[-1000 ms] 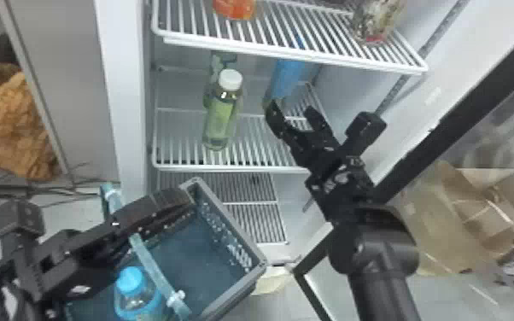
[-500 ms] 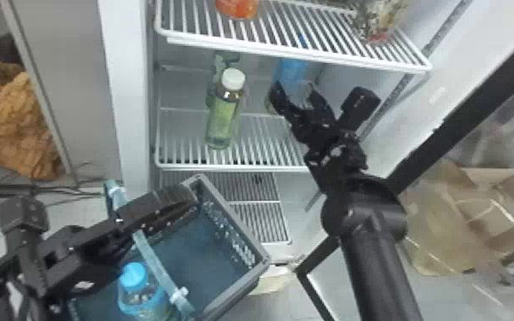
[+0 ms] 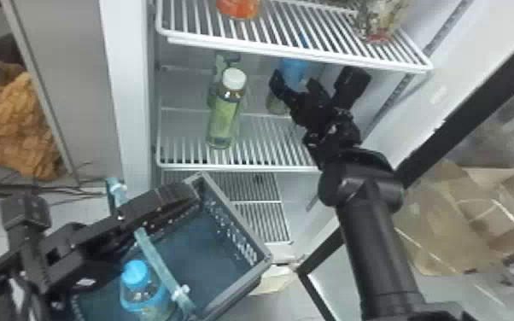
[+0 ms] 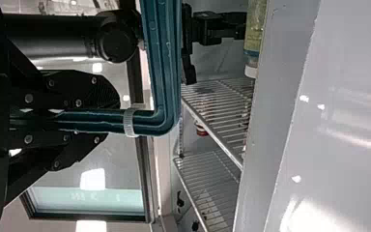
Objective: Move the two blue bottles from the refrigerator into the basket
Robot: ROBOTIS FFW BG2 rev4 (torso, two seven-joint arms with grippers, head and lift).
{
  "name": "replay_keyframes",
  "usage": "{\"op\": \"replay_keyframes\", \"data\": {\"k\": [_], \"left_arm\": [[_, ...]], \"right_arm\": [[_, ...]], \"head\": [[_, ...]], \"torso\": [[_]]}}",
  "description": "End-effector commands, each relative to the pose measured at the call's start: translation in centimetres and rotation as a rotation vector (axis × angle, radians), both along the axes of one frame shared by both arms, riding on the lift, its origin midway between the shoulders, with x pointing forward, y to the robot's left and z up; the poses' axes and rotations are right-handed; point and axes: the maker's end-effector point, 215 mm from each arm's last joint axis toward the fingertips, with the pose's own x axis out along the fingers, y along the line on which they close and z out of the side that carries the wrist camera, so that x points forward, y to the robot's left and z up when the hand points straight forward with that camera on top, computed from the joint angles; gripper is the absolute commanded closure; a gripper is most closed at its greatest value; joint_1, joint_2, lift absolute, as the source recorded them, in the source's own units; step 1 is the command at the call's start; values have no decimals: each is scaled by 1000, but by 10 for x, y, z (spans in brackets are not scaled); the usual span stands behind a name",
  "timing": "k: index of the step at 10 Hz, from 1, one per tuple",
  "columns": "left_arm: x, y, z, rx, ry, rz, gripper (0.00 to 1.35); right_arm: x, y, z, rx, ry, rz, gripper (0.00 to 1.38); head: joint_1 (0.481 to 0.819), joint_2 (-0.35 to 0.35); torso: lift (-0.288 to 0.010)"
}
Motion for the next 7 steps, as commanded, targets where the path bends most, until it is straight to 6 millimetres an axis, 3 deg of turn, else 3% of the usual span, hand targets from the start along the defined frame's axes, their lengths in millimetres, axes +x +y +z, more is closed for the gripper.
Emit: {"op": "replay_keyframes", "data": {"k": [1, 2, 3, 7], "left_arm": [[1, 0, 1, -1, -3, 0, 1181], [1, 0, 1, -1, -3, 0, 1181], [1, 0, 1, -1, -3, 0, 1181], [0, 0, 1, 0, -2, -2, 1181]], "right_arm": [[4, 3, -12, 0, 59, 11, 556], [3, 5, -17, 4, 83, 18, 1026], [1, 7, -22, 10, 99, 23, 1263], [-11, 8, -3, 1, 48, 30, 1283]], "head": [[695, -290], [695, -287], [695, -284], [695, -281]], "torso": [[-216], [-216], [-216], [-216]]}}
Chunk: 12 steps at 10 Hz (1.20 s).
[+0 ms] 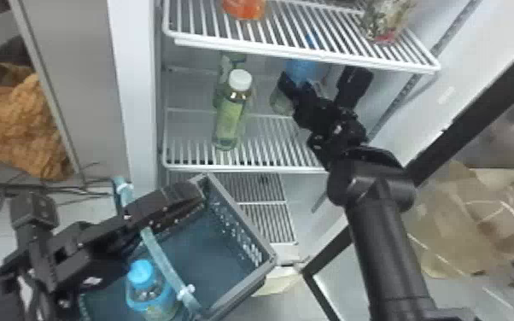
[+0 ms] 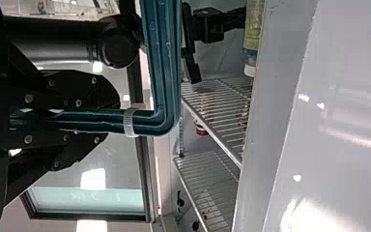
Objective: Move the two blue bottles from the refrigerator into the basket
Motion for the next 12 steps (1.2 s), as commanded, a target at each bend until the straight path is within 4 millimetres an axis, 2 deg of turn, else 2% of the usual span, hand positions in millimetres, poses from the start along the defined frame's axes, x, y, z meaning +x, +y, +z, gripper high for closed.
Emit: {"op": "replay_keyframes", "data": {"k": [1, 6, 9, 12], "left_arm": [[0, 0, 0, -2, 0, 0, 1181], [-1, 0, 0, -4, 2, 0, 1181], [-2, 0, -2, -4, 7, 0, 1181], [-3, 0, -4, -2, 15, 2, 1181]], "right_arm": [[-14, 3, 6, 6, -22, 15, 1282], [-89, 16, 10, 20, -6, 63, 1282], [-135, 21, 26, 39, -17, 86, 1282], [-184, 33, 31, 54, 12, 133, 1282]], "head": [[695, -283], [695, -292], [695, -300], [695, -309]], "torso": [[-216], [-216], [-216], [-216]]}}
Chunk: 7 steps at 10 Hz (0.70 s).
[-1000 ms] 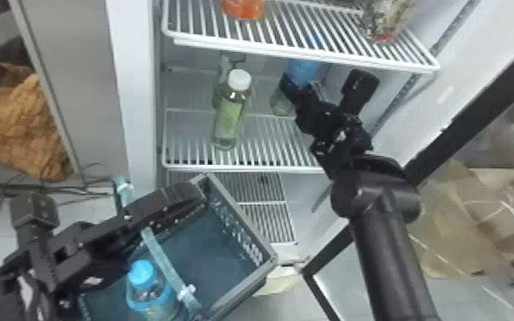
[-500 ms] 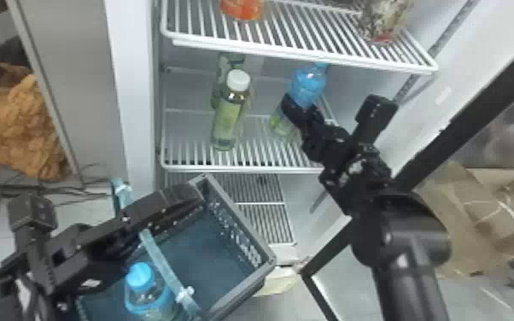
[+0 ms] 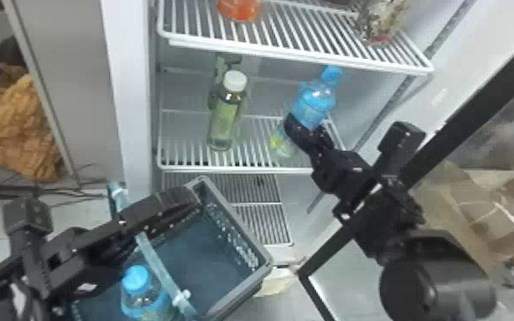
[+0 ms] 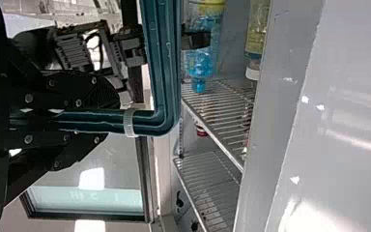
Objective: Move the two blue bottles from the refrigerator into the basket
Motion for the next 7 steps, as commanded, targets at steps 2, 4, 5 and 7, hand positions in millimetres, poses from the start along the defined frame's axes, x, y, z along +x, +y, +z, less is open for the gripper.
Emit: {"op": "replay_keyframes", "data": {"k": [2, 4, 5, 7], "left_arm": [[0, 0, -1, 1, 2, 0, 1181], [-1, 0, -1, -1, 4, 1, 1181], [-1, 0, -1, -1, 4, 1, 1181], [-2, 0, -2, -1, 7, 1, 1181]], "right_arm": [[-45, 26, 14, 18, 23, 78, 1282], [-81, 57, 22, 59, 55, 158, 1282], [-97, 75, 21, 83, 82, 202, 1282], [-124, 110, 25, 141, 113, 289, 1282]], "head": [[695, -306], [695, -290], [695, -272], [695, -244]], "torso": [[-216], [-216], [-216], [-216]]}}
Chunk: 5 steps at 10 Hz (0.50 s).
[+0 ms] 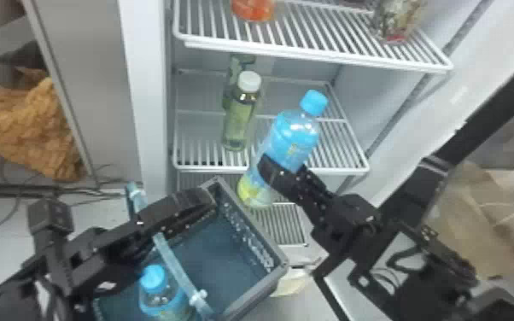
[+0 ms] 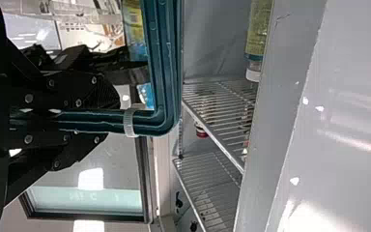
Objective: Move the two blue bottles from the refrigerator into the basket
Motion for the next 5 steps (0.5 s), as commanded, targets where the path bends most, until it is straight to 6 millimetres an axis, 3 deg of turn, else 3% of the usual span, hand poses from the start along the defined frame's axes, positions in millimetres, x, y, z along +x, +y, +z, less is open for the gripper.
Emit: {"op": "replay_keyframes", "data": {"k": [1, 3, 4, 5], "left_arm": [[0, 0, -1, -2, 4, 1, 1181], [-1, -1, -2, -5, 9, 0, 1181], [0, -1, -1, -6, 6, 2, 1181], [0, -2, -1, -7, 6, 0, 1181]], "right_arm": [[-20, 26, 3, 41, 30, 62, 1282], [-37, 52, -6, 76, 76, 131, 1282], [-39, 56, -23, 67, 112, 148, 1217], [-38, 62, -51, 88, 167, 201, 805]], "head": [[695, -220], [695, -171], [695, -149], [695, -134]], "torso": [[-216], [-216], [-216], [-216]]}}
